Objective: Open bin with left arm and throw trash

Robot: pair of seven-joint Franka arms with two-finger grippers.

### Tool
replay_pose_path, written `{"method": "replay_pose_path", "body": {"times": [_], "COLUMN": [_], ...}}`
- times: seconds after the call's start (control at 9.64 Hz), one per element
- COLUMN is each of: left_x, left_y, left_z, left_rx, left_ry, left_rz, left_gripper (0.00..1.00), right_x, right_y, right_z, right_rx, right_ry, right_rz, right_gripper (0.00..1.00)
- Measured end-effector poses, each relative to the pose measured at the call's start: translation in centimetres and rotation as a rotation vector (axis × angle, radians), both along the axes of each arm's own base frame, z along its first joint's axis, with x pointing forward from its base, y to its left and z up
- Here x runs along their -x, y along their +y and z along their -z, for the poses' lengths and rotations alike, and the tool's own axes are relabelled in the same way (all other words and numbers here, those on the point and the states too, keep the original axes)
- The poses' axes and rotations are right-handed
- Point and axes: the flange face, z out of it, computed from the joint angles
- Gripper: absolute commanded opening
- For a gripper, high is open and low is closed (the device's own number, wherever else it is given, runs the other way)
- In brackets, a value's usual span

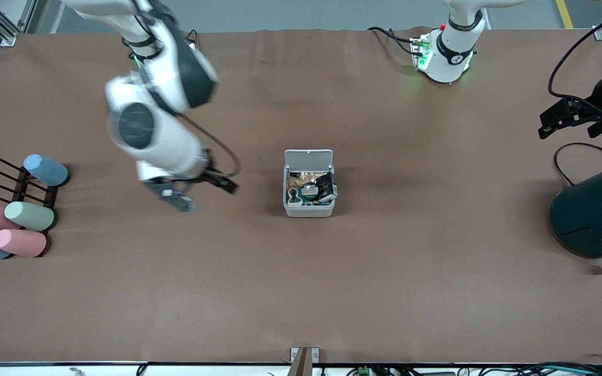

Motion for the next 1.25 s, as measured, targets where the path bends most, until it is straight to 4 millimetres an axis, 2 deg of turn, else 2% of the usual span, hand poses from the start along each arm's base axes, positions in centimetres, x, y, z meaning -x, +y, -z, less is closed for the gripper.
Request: {"method": "replay_pose_path", "body": {"times": [0.1, 0.21, 0.31, 0.42, 0.52, 0.62, 0.73, 0.93, 1.25], "left_x": [0.0, 0.0, 0.0, -0.1, -0.1, -0.1, -0.1, -0.4, -1.2], "left_y": [-0.1, -0.2, -0.2, -0.2, -0.1, 0.1, 0.1, 0.2, 0.2], "left_z": [0.0, 0.0, 0.0, 0.0, 0.0, 0.0, 0.0, 0.3, 0.3], "left_rx": [0.000, 0.000, 0.000, 0.000, 0.000, 0.000, 0.000, 0.001, 0.003], "left_ry": [0.000, 0.000, 0.000, 0.000, 0.000, 0.000, 0.000, 0.002, -0.003], "left_rz": [0.002, 0.004, 0.004, 0.004, 0.001, -0.001, -0.002, -0.003, -0.003], "left_gripper": [1.00, 1.00, 1.00, 1.00, 1.00, 1.00, 1.00, 1.00, 1.00], "right_x": [0.3, 1.7, 3.7, 5.9, 7.7, 8.6, 8.7, 8.7, 8.6], "right_y": [-7.0, -13.3, -18.8, -22.2, -23.7, -23.3, -22.0, -20.4, -20.5], "right_z": [-3.9, -7.6, -11.3, -14.4, -16.8, -18.2, -19.2, -20.2, -20.3], "right_rx": [-0.019, -0.040, -0.045, -0.039, -0.031, -0.020, -0.007, 0.010, 0.014], "right_ry": [0.002, -0.010, -0.038, -0.073, -0.104, -0.128, -0.149, -0.168, -0.173], "right_rz": [-0.082, -0.191, -0.305, -0.425, -0.512, -0.536, -0.538, -0.534, -0.528], "right_gripper": [0.99, 1.00, 1.00, 1.00, 1.00, 1.00, 1.00, 1.00, 1.00]}}
